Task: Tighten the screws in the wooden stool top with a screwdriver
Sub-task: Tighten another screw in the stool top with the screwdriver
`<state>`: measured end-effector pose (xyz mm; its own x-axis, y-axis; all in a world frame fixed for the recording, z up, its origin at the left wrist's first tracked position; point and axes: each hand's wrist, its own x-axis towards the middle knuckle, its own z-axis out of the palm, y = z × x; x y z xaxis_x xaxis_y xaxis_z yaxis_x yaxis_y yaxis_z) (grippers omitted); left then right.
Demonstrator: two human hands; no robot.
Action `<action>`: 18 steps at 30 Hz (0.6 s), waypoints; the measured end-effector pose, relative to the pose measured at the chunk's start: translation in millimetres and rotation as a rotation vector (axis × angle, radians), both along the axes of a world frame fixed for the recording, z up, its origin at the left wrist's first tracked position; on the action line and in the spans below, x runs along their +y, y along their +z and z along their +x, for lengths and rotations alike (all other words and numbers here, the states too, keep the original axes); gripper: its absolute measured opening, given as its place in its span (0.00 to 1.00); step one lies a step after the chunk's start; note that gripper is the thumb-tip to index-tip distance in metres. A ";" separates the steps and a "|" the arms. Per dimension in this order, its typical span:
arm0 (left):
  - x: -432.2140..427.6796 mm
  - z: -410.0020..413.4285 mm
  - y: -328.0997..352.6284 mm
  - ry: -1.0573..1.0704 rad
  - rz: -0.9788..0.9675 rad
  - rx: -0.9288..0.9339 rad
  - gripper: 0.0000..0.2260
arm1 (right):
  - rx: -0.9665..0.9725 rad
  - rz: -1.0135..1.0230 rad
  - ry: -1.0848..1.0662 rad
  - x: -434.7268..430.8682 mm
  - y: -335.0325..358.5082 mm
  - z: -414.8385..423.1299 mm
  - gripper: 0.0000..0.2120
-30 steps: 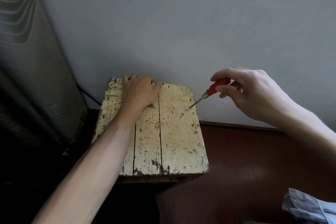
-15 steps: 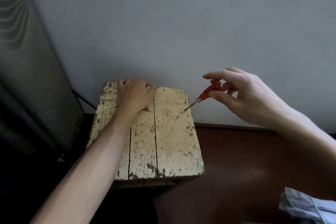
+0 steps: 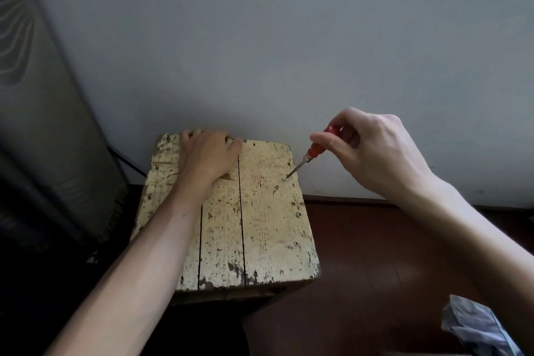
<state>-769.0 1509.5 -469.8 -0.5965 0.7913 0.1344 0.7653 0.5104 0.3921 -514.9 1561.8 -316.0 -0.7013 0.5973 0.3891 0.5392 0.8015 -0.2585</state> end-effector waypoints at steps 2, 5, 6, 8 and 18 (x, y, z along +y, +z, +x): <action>-0.2 0.2 -0.1 -0.004 0.014 0.001 0.22 | 0.036 -0.006 -0.026 -0.8 -2.3 -0.6 0.11; -0.5 0.3 -1.0 -0.011 0.033 -0.002 0.21 | 0.104 -0.168 0.006 -1.8 -0.5 1.4 0.04; -0.8 0.1 -1.0 -0.011 0.031 0.001 0.21 | 0.083 -0.213 0.037 -1.4 2.0 3.3 0.07; -1.0 0.2 -0.8 -0.011 0.027 0.004 0.21 | -0.002 -0.268 0.090 1.7 8.0 8.1 0.12; -0.8 1.4 1.0 -0.005 0.016 0.008 0.22 | -0.093 -0.038 0.020 9.1 7.6 4.7 0.08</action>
